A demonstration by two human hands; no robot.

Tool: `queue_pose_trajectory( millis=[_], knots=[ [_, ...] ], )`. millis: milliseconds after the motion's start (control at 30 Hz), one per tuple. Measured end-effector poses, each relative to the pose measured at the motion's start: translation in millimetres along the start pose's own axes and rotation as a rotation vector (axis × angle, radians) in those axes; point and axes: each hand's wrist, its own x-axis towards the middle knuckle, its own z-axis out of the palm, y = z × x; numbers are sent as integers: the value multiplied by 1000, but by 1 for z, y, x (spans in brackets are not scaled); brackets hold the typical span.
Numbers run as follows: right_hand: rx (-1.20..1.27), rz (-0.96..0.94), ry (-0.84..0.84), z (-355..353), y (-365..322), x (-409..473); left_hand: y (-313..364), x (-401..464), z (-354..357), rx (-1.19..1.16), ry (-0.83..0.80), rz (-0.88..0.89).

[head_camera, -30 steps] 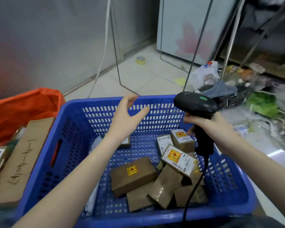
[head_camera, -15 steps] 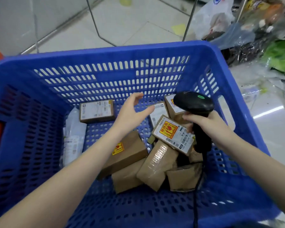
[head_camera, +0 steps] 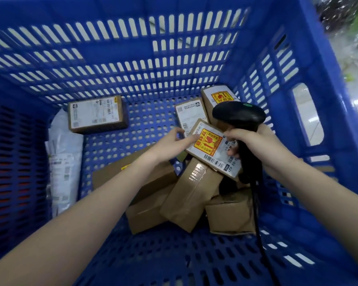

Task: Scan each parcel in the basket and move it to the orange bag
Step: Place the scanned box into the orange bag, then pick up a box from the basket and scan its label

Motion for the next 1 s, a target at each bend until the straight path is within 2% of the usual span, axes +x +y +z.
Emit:
queue_pose_trajectory(
  millis=[233,400,700,1000],
  knots=[
    [7,-55,22,-3,-11,-10,3,-8,-4,-86,22,34],
    [29,-197,7,-8,-44,-35,36,-45,-40,-97,155,159],
    [29,-446,13,0,-126,-119,84,-164,-121,-249,465,315],
    [7,-675,14,24,-183,-220,102,-298,-167,-528,589,454]
  ],
)
